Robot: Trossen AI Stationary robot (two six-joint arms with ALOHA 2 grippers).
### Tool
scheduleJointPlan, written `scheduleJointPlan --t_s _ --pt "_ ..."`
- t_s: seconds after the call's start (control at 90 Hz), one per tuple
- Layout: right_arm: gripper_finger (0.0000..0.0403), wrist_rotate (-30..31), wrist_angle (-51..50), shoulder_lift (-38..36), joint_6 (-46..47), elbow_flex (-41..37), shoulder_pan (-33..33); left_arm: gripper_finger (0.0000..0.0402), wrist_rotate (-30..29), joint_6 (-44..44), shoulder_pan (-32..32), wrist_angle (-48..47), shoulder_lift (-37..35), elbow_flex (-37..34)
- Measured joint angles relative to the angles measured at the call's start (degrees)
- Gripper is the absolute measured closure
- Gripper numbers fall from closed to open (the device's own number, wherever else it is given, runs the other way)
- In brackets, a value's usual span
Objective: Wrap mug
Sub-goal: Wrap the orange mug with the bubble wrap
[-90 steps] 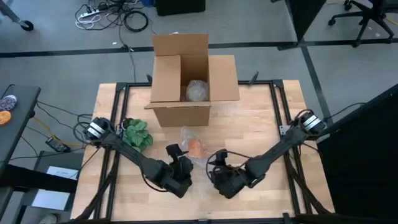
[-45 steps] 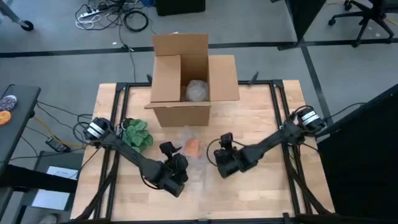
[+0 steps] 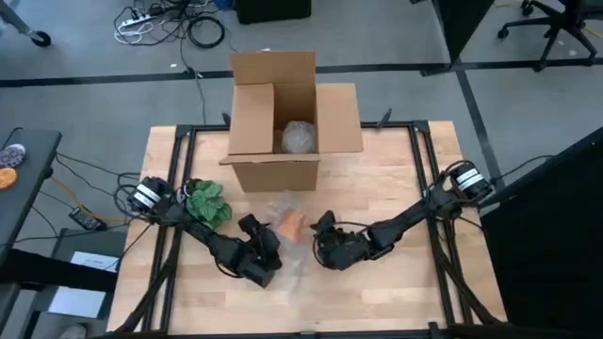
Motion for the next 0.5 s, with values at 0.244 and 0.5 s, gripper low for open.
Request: scheduleJointPlan --t_s 0.244,0.5 --pt "0.0231 -2.0 -3.4 0.0 0.2 0.0 0.9 0.0117 0.7 0.6 0.3 11.9 0.0 -6.2" --pt "0.0231 -8.8 0.3 0.0 -2.0 0.0 -1.9 0.0117 0.7 1.6 0.8 20.2 0.0 -9.6"
